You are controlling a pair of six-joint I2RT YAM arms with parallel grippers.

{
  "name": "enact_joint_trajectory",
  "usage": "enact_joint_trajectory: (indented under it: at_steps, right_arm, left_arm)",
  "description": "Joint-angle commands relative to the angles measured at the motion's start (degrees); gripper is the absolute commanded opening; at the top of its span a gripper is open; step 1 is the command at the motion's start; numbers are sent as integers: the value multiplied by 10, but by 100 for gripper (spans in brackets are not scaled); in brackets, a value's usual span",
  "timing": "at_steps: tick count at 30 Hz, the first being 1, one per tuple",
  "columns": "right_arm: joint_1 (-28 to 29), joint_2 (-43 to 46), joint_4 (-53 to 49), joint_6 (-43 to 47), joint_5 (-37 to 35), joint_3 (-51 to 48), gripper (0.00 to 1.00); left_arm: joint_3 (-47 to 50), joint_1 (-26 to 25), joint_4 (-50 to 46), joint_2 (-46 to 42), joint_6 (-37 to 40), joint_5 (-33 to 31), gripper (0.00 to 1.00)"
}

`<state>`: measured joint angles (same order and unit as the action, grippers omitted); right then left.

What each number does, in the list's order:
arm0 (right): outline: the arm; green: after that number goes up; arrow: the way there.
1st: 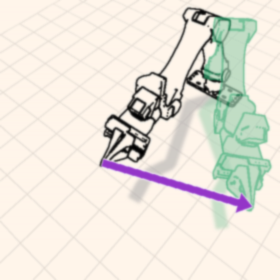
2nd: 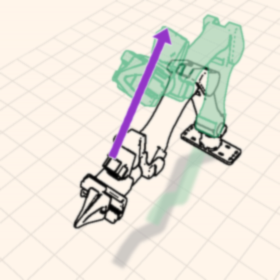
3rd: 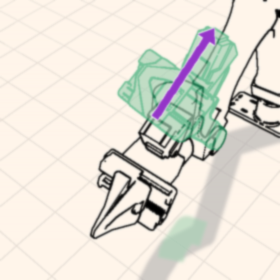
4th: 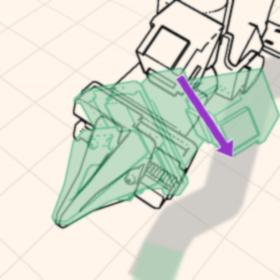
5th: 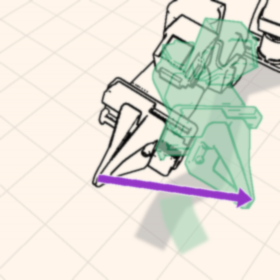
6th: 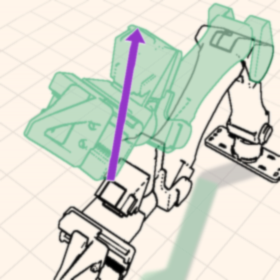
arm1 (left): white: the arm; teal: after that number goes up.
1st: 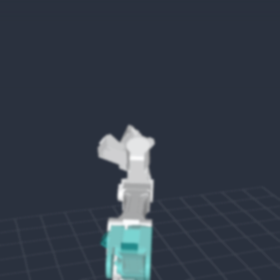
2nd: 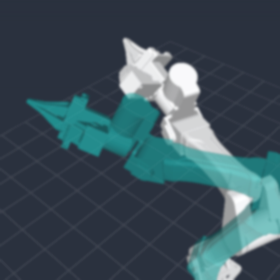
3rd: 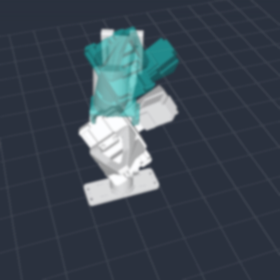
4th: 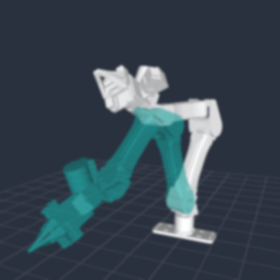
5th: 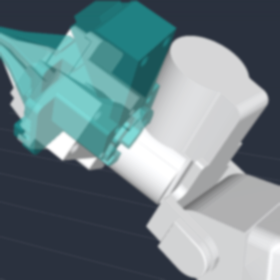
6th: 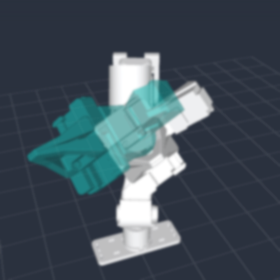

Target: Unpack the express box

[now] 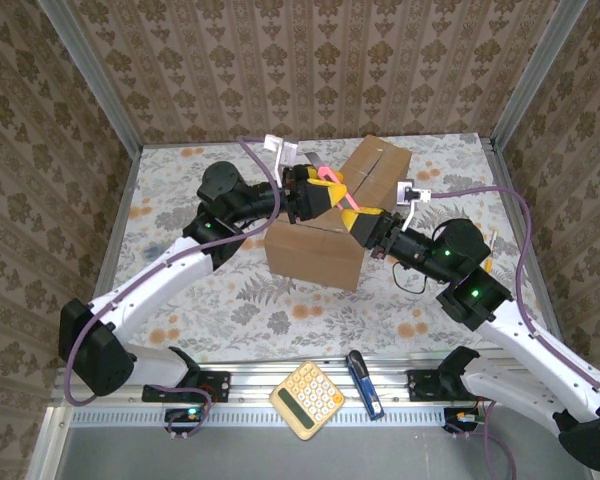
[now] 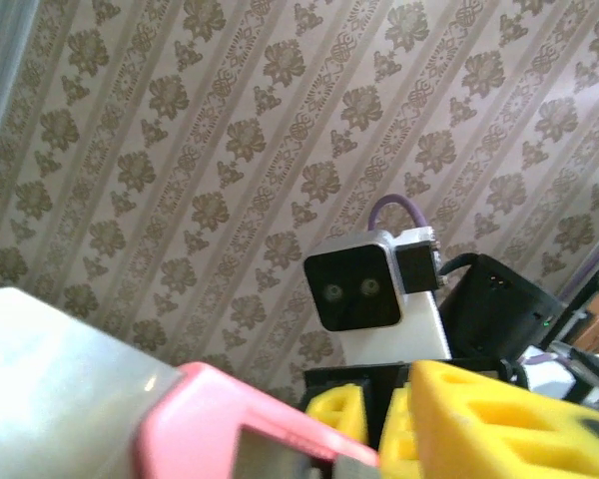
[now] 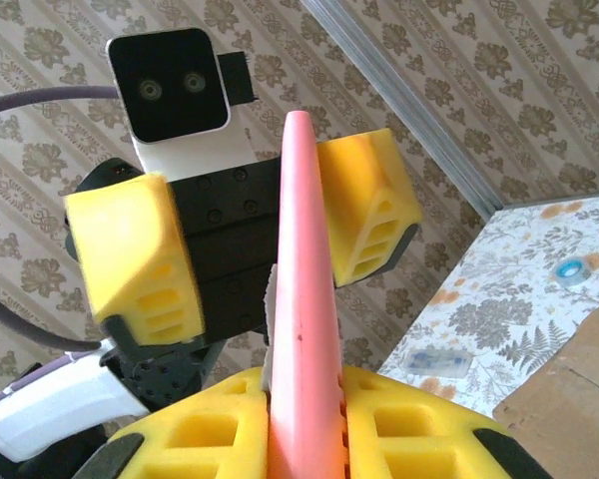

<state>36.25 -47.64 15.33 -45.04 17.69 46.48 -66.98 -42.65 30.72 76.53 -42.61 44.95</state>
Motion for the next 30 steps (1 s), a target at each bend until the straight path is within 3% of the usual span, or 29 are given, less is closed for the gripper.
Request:
enact_joint_trajectory:
  at_steps: [1,3,7,12,17,20,23,30]
  right_arm:
    - [-4,-3,31,-13,3,-9,0]
    - [-4,-3,31,-13,1,-10,0]
    - [-7,-6,29,-13,1,-9,0]
    - [-19,-20,-23,9,35,25,3]
    - [-41,-36,-148,82,91,104,46]
    - [-57,-46,-204,120,118,146,57]
    - [-70,-62,-229,136,145,171,57]
    - [-79,-107,-199,135,213,176,48]
  left_arm:
    - [3,-5,52,-6,-7,13,42]
    - [5,-5,56,-7,-8,10,37]
    - [11,-4,56,-9,-8,2,1]
    - [9,-4,41,-8,-6,4,0]
    - [-1,-4,5,-9,6,16,0]
    - [-1,-4,-1,-9,7,22,0]
    - [-2,-3,-1,-9,6,22,0]
    - [-8,-3,-2,-5,1,26,0]
